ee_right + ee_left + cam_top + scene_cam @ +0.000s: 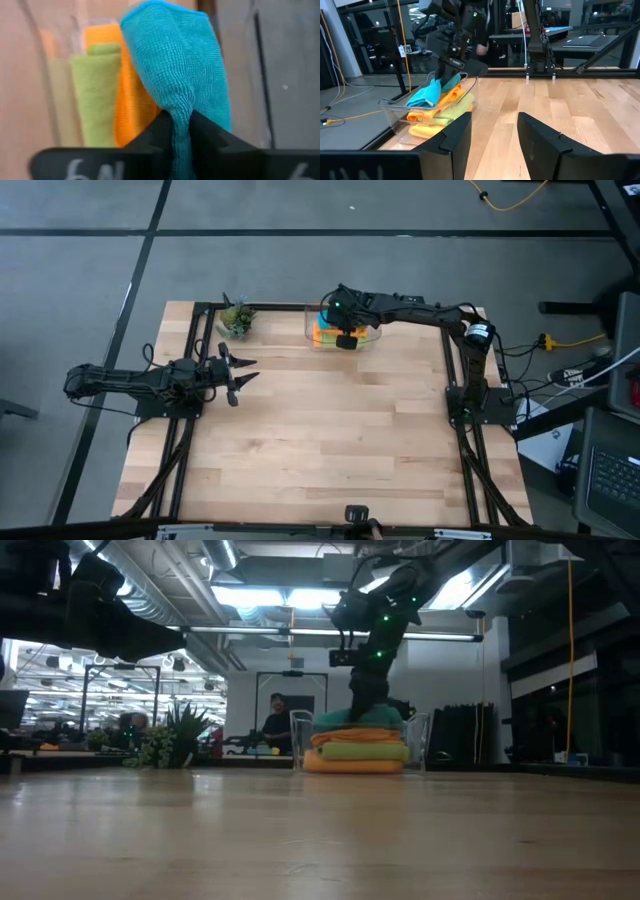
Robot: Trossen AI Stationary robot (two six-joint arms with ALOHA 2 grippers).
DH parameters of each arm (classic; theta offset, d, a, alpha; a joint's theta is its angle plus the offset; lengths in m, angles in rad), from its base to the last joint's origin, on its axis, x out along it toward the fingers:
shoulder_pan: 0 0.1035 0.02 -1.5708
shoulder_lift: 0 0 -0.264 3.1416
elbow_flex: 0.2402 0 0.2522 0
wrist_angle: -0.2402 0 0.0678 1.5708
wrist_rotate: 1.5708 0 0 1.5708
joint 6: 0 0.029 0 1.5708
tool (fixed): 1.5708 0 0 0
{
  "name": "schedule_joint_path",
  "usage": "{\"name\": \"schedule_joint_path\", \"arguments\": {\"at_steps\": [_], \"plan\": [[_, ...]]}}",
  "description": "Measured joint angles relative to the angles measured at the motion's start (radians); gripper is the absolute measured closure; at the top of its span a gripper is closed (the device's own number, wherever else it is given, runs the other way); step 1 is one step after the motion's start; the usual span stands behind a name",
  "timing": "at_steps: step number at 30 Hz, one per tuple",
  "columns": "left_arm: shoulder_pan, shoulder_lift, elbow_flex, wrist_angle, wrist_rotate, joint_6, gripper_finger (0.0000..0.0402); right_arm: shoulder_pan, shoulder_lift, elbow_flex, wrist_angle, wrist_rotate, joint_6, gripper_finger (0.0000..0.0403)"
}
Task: Fold microfiber towels
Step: Put the blue microfiber cloth into the transparent bin, then return to Home Position
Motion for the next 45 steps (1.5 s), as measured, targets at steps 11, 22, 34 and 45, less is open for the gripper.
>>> {"name": "schedule_joint_path", "arguments": {"at_steps": [11, 22, 34, 45], "plan": [[0.000, 0.000, 0.000, 0.000, 0.000, 0.000, 0.0250, 0.009, 0.000, 0.001, -0.088, -0.073, 0.006, 0.0208], [0.000, 0.000, 0.000, 0.000, 0.000, 0.000, 0.0250, 0.046, 0.000, 0.202, -0.223, -0.020, 0.057, 0.0161], [0.000, 0.000, 0.000, 0.000, 0.000, 0.000, 0.0250, 0.117, -0.002, 0.434, -0.246, -0.028, 0.455, 0.0160], [0.000, 0.000, 0.000, 0.000, 0.000, 0.000, 0.0250, 0.157, -0.002, 0.449, 0.015, -0.028, 0.447, 0.0160]]}}
